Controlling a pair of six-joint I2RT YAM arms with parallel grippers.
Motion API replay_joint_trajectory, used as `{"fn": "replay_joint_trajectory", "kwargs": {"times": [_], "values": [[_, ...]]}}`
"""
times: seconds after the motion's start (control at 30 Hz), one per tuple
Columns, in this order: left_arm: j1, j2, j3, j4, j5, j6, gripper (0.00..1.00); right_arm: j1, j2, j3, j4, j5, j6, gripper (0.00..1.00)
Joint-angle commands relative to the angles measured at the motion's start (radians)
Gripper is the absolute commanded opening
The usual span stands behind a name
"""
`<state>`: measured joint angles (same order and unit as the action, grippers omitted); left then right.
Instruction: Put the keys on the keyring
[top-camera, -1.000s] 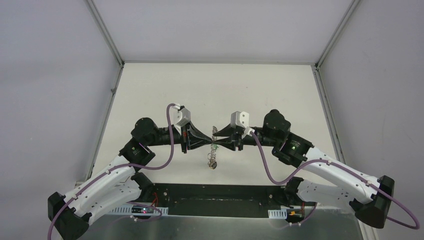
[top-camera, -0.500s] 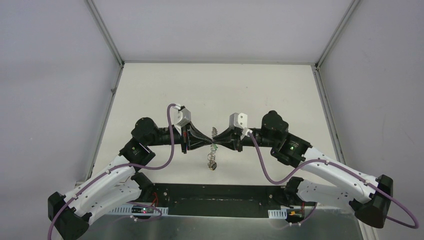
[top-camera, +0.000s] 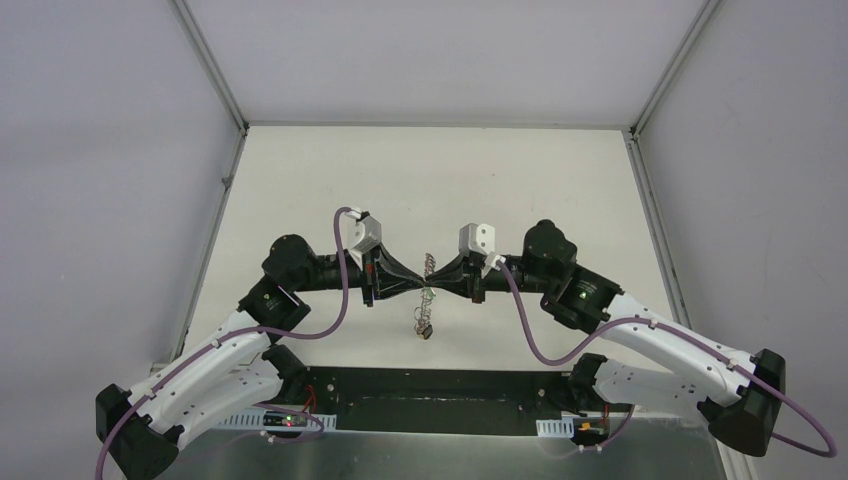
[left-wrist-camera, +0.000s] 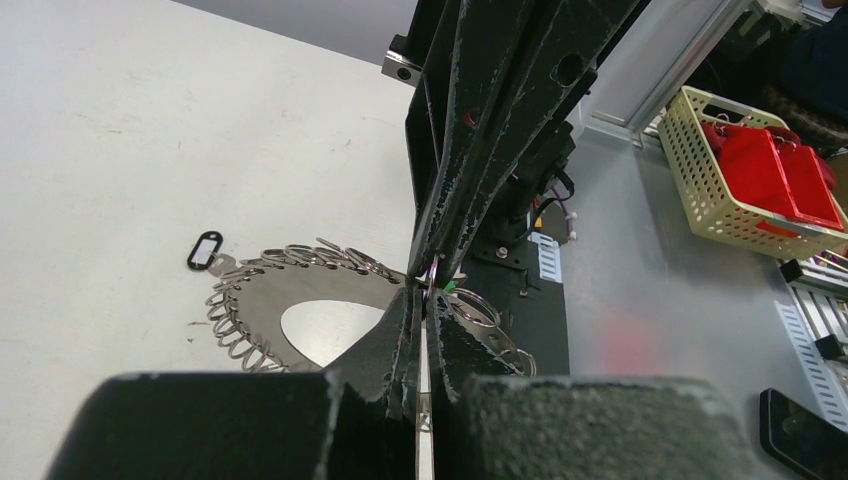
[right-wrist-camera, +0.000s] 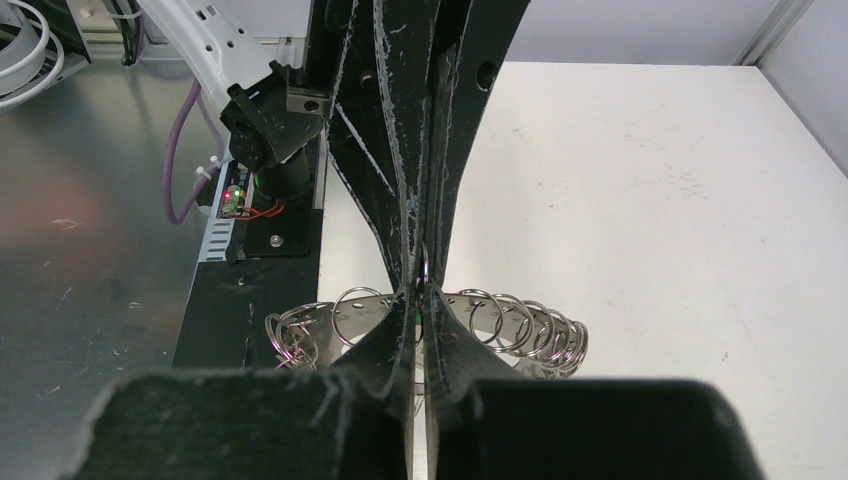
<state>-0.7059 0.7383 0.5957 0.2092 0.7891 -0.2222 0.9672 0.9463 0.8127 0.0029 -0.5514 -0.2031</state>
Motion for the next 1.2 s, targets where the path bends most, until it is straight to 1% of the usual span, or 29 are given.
{"fn": "replay_joint_trajectory", "kwargs": {"times": [0.0,0.2,0.23,0.33,0.43,0.57,0.73,0.8,0.97,1.17], "values": [[-0.007,-0.015,0.018,0.097,0.019,-0.017,0.0,0.006,0.006,-0.002,0.071,-0.015,0.001,0.0],[-0.007,-0.022,0.016,0.089,0.022,-0.007,0.0,0.006,-0.014,0.0,0.045,0.031,0.003,0.0],[-0.007,-0.023,0.016,0.082,0.022,-0.005,0.03,0.007,-0.016,0.003,0.04,0.043,0.009,0.0],[-0.007,-0.027,0.023,0.045,0.022,0.013,0.19,0.007,-0.014,0.022,0.008,0.06,0.015,0.0],[-0.007,-0.039,0.037,-0.021,0.02,0.058,0.3,0.007,-0.006,0.051,-0.051,0.064,0.01,0.0],[-0.007,-0.065,0.06,-0.112,0.019,0.156,0.36,0.007,0.002,0.077,-0.119,0.076,-0.001,0.0],[-0.007,-0.07,0.107,-0.255,0.02,0.286,0.39,0.007,0.004,0.109,-0.196,0.088,-0.031,0.0],[-0.007,-0.058,0.134,-0.303,0.015,0.324,0.4,0.007,0.016,0.135,-0.257,0.08,-0.053,0.0],[-0.007,-0.014,0.176,-0.355,0.03,0.393,0.4,0.007,0.053,0.203,-0.374,0.084,-0.084,0.0],[-0.008,0.038,0.2,-0.357,0.059,0.456,0.31,0.007,0.072,0.256,-0.443,0.071,-0.086,0.0]]}}
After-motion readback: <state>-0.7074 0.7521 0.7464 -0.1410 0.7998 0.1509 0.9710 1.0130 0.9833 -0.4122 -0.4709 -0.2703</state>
